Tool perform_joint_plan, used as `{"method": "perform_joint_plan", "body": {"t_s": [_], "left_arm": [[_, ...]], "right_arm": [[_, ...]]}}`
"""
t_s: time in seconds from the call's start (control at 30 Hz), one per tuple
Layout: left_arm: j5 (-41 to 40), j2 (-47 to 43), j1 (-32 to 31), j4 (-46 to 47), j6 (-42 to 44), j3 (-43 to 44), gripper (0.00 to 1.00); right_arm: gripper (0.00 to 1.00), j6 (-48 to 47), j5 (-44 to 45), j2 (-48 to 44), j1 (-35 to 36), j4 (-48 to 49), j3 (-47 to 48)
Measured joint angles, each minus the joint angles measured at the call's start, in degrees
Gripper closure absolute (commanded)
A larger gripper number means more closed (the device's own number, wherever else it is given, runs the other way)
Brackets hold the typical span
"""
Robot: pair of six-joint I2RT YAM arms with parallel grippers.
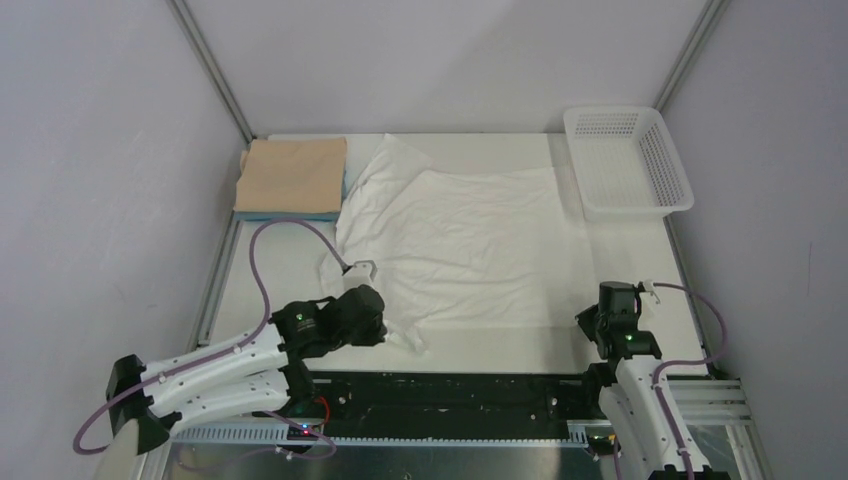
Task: Fold and stack the t-shirts
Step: Grab the side of the flattened tshirt closest away from the robot with both arms, then fold the flattened tshirt in 1/3 of the way
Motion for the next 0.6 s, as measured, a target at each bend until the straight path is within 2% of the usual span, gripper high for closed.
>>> {"method": "perform_joint_plan", "body": {"t_s": [0.3,0.6], "left_arm": [[1.31,0.66,10.56,6.82,6.19,2.56,1.0],[4.7,8.68,24.79,16.52,13.14,7.54,1.0]], "right_arm": [[1.0,-4.57,-0.74,5.31,0.0,3.08,4.59],[1.0,-7.26,-1.46,18.69,0.04,9.66,12.39]]}}
